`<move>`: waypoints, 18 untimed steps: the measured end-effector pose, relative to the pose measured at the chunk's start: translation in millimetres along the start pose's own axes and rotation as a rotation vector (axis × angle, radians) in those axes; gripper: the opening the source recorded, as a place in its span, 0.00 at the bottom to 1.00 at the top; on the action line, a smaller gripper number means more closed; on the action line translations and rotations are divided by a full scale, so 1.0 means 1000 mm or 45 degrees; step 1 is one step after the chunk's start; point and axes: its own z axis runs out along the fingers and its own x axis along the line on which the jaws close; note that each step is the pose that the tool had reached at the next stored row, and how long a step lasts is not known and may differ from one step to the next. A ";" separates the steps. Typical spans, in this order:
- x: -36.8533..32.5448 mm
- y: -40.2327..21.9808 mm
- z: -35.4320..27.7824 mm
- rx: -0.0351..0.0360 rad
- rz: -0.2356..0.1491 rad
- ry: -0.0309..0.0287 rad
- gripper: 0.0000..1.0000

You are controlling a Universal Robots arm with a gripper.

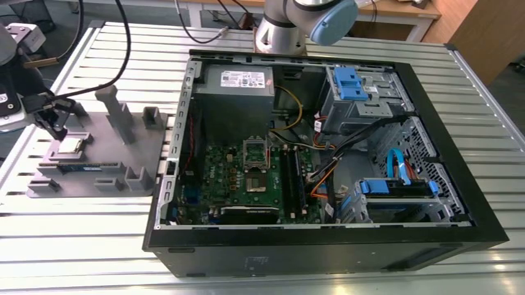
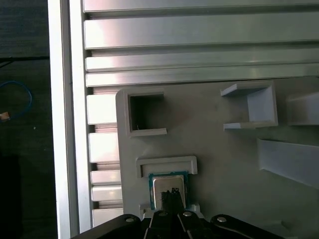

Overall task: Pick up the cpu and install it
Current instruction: 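Pick up the cpu and move it towards the insertion slot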

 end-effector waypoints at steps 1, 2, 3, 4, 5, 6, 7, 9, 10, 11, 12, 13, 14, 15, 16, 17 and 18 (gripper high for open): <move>0.0001 0.0000 0.0013 -0.0001 0.000 -0.0003 0.11; 0.0001 -0.0001 0.0025 0.0000 0.000 -0.0003 0.11; 0.0001 -0.0001 0.0034 0.0003 0.000 -0.0002 0.11; 0.0001 -0.0001 0.0041 0.0015 0.000 -0.0004 0.11; 0.0001 -0.0001 0.0045 0.0039 0.000 -0.0004 0.11; 0.0002 -0.0001 0.0049 0.0067 0.000 -0.0005 0.11; 0.0001 -0.0001 0.0052 0.0090 0.000 -0.0007 0.11; 0.0002 -0.0002 0.0056 0.0114 0.000 -0.0009 0.11; 0.0002 -0.0002 0.0063 0.0112 0.000 -0.0035 0.11; 0.0003 -0.0002 0.0070 0.0108 0.000 -0.0109 0.11; 0.0003 -0.0001 0.0076 0.0101 -0.001 -0.0198 0.11; 0.0002 -0.0002 0.0078 0.0099 -0.001 -0.0242 0.11; 0.0002 -0.0002 0.0079 0.0100 -0.001 -0.0247 0.11; 0.0002 -0.0002 0.0079 0.0101 -0.001 -0.0248 0.11; 0.0002 -0.0002 0.0084 0.0105 -0.001 -0.0253 0.11; 0.0002 -0.0002 0.0090 0.0108 -0.001 -0.0253 0.11; 0.0003 -0.0003 0.0098 0.0110 -0.001 -0.0252 0.11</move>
